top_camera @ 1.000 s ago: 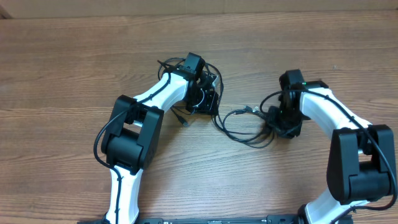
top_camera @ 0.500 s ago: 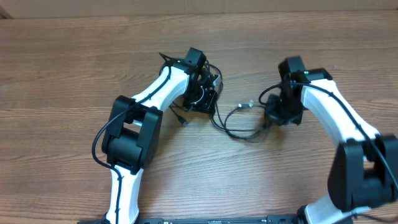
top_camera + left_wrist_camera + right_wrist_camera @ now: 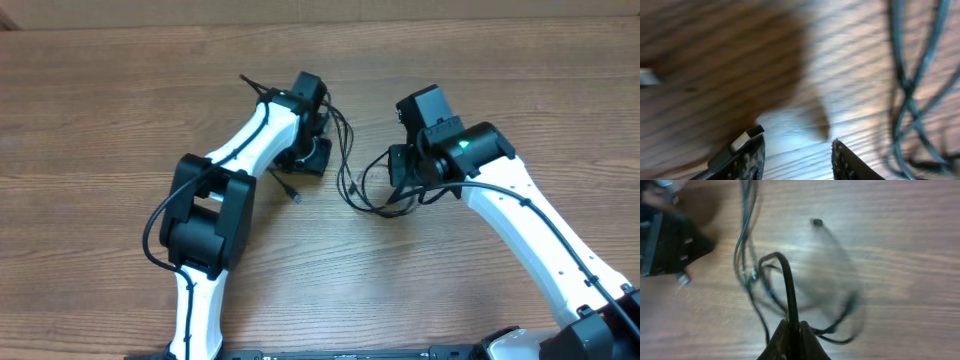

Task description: Untangle cables

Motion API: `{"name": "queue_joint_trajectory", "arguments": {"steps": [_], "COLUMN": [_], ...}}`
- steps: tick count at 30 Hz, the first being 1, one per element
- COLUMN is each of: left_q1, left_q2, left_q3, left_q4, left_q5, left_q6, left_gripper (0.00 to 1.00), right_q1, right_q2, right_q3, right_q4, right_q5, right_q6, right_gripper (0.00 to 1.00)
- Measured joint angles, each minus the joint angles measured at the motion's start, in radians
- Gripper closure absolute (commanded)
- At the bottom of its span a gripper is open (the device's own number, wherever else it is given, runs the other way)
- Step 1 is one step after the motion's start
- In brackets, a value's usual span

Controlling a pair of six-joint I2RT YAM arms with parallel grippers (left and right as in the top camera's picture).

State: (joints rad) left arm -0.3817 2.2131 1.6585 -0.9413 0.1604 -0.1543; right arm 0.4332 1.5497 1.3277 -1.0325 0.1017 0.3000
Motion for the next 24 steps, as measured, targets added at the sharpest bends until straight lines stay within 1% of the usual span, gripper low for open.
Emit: {"name": "queue_joint_trajectory", "arguments": {"steps": [2,6,10,14,17,18,19,20,21,24], "left_q1": [0.024,0.066,0.085,0.088,0.088,0.088,0.088,0.088,0.087,0.087], "left_q2": [0.000,-0.001,-0.001,0.000,-0.001,-0.001,-0.001,-0.001,-0.001,-0.003], "left_q3": [0.000,0.000,0.000,0.000,0.000,0.000,0.000,0.000,0.000,0.001], "left_q4": [-0.006,-0.011,-0.013,-0.013,-0.013,-0.013,-0.013,-0.013,-0.013,-0.013], "left_q5": [-0.001,0.015,0.034,0.038,0.042,0.045,0.045,0.048,0.050,0.056], "left_q6": [0.000,-0.001,-0.001,-0.001,-0.001,-0.001,-0.001,-0.002,-0.002,-0.004], "left_gripper": [0.53,0.52,0.52,0.50,0.47,0.45,0.43,0.40,0.36,0.31], "right_q1": [-0.001,-0.002,-0.002,-0.015,-0.044,-0.053,-0.064,-0.073,-0.087,-0.093], "right_q2": [0.000,0.000,0.000,0.000,0.000,0.000,0.000,0.000,0.000,0.000], "right_q3": [0.000,0.000,0.000,0.000,0.000,0.000,0.000,-0.001,-0.008,-0.034], "right_q4": [0.000,-0.001,-0.002,-0.034,-0.090,-0.098,-0.105,-0.108,-0.105,-0.094], "right_q5": [0.047,0.129,0.169,0.245,0.311,0.322,0.330,0.335,0.340,0.328], "right_q6": [0.013,0.055,0.082,0.181,0.307,0.333,0.364,0.386,0.410,0.436], "right_gripper": [0.96,0.91,0.91,0.92,0.93,0.90,0.82,0.69,0.59,0.40]}}
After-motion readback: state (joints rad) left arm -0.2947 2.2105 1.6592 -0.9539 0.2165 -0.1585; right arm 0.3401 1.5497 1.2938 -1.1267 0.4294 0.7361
